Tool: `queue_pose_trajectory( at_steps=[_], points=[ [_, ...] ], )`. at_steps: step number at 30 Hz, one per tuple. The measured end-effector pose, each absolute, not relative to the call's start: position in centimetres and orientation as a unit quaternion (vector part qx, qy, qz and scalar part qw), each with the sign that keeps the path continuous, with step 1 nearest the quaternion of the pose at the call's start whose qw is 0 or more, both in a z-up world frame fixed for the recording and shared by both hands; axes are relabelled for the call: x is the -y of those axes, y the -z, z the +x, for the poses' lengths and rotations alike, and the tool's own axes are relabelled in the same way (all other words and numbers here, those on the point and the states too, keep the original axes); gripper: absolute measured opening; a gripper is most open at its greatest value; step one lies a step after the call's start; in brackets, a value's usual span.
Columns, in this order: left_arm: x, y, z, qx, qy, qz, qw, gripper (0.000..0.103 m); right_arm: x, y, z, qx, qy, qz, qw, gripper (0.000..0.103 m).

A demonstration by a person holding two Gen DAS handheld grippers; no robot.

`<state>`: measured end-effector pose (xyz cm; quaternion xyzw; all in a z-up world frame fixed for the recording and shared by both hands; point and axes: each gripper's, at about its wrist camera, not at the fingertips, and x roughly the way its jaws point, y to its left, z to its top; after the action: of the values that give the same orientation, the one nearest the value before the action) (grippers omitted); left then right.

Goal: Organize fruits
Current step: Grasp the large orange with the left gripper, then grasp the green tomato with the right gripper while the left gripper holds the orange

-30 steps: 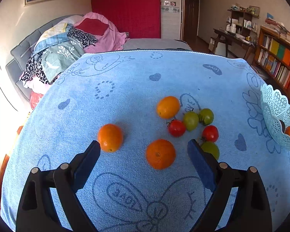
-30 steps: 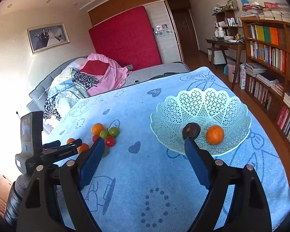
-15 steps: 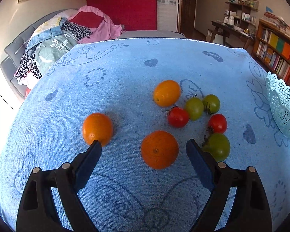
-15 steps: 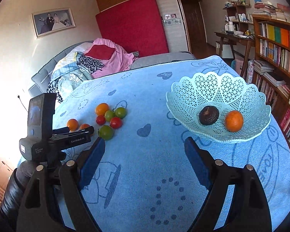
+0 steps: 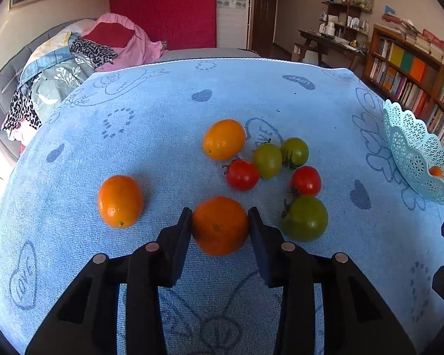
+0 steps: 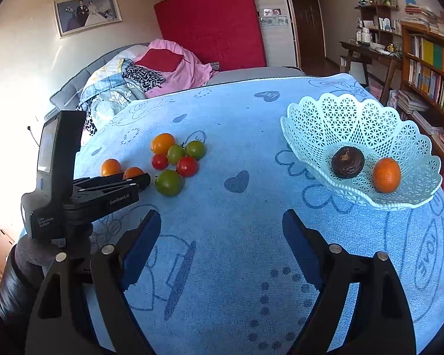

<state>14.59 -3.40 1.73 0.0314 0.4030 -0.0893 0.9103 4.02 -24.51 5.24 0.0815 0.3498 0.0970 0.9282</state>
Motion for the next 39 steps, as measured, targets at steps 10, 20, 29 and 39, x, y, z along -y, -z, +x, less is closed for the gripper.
queue_pose_trajectory(
  at_steps=[10, 20, 29, 39],
  points=[
    [2.1, -3.2, 13.6, -0.378, 0.088, 0.004, 0.922, 0.039, 22.6, -5.0, 6.4, -0.373, -0.121, 0.079, 0.917, 0.085],
    [0.0, -5.0, 12.7, -0.346, 0.065, -0.024, 0.936, 0.039, 19.7, -4.4, 9.4, -0.396, -0.143, 0.071, 0.904, 0.086],
    [-1.5, -5.7, 12.3, -0.329, 0.033, -0.039, 0.943, 0.039, 17.3, -3.7, 11.9, -0.407, -0.152, 0.061, 0.899, 0.081],
    [-1.9, -5.7, 12.2, -0.331, 0.028, -0.047, 0.942, 0.039, 15.7, -2.3, 13.9, -0.428, -0.148, 0.055, 0.89, 0.058]
  ],
)
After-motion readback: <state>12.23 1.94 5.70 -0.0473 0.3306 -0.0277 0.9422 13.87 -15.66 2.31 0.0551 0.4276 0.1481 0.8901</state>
